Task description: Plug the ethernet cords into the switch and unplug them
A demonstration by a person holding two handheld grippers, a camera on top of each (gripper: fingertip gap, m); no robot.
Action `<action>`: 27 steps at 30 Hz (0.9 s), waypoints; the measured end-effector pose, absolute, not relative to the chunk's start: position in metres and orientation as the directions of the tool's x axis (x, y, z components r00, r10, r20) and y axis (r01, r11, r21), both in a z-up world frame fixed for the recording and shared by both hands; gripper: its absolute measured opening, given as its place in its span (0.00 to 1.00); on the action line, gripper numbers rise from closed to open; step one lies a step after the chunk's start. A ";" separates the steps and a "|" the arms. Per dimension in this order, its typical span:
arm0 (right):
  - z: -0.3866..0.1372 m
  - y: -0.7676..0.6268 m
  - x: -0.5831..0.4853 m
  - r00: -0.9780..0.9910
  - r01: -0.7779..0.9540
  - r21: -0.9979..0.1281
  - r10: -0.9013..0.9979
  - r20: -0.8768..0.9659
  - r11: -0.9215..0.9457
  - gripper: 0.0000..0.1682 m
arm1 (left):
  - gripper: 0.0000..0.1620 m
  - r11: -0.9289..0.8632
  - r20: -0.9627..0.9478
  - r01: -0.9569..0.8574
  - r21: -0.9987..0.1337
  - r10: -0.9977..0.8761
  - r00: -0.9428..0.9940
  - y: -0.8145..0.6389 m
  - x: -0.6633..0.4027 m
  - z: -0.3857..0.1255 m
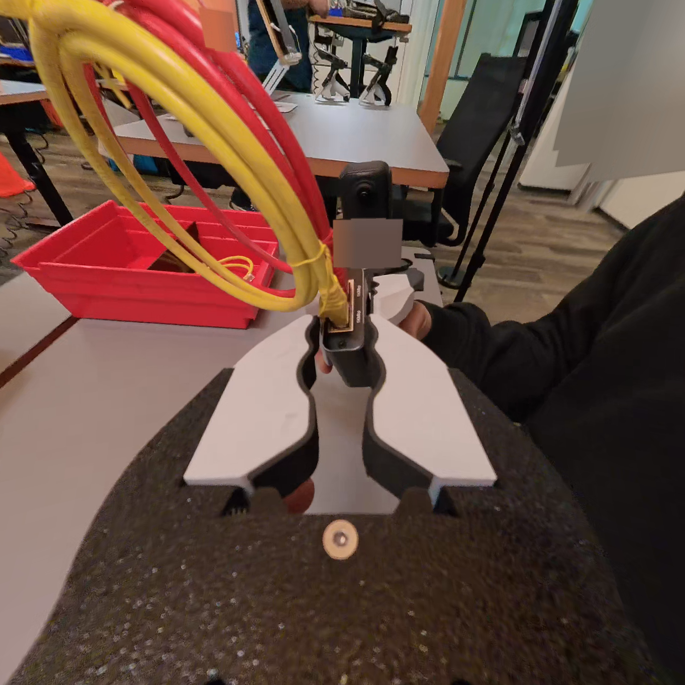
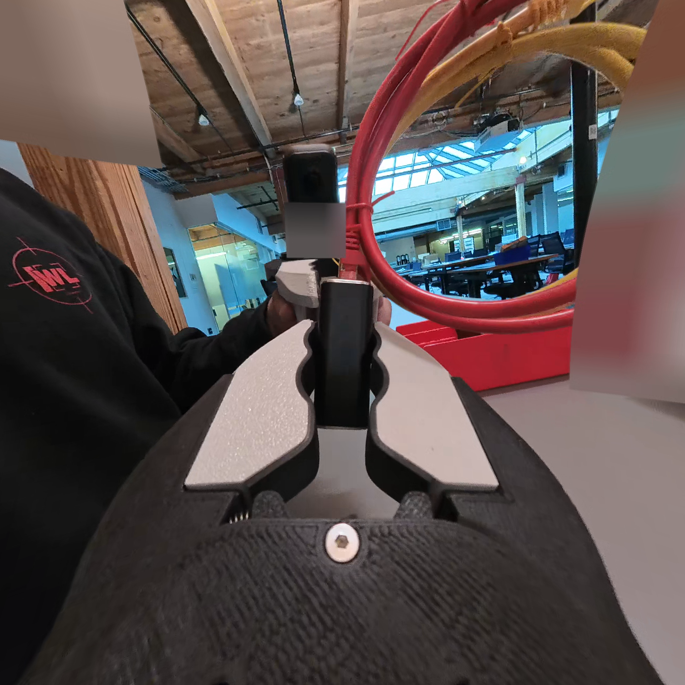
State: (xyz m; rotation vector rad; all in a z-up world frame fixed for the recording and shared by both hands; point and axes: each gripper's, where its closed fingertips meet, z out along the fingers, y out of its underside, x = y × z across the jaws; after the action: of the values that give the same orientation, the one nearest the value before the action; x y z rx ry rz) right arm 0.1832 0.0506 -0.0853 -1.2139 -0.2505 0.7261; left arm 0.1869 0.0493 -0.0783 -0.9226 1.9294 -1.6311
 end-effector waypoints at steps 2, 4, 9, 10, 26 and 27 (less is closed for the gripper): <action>-0.085 0.050 0.182 0.747 -0.369 -0.917 0.635 -0.194 0.153 0.16 | 0.14 0.103 0.056 -0.190 -0.976 -0.728 -0.683 0.049 0.186 -0.078; -0.086 0.050 0.181 0.753 -0.351 -0.925 0.631 -0.185 0.148 0.16 | 0.12 0.085 0.069 -0.187 -0.979 -0.725 -0.685 0.049 0.186 -0.076; -0.085 0.051 0.176 0.754 -0.332 -0.933 0.634 -0.173 0.140 0.16 | 0.08 0.002 0.131 -0.186 -0.983 -0.701 -0.701 0.050 0.184 -0.072; -0.085 0.051 0.175 0.754 -0.330 -0.934 0.633 -0.175 0.135 0.16 | 0.09 0.003 0.131 -0.186 -0.983 -0.699 -0.703 0.050 0.184 -0.073; -0.105 0.062 0.179 0.758 -0.342 -0.940 0.591 -0.276 0.000 0.15 | 0.09 0.029 0.152 -0.264 -0.964 -0.755 -0.638 0.062 0.189 -0.096; -0.106 0.062 0.179 0.748 -0.359 -0.933 0.594 -0.296 -0.013 0.15 | 0.09 0.011 0.176 -0.281 -0.960 -0.754 -0.633 0.063 0.189 -0.097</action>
State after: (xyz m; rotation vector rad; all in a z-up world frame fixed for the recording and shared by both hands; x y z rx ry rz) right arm 0.1795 0.0622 -0.1062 -1.3921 -0.2101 0.7634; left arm 0.1895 0.0629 -0.0972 -1.0599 1.9085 -1.6554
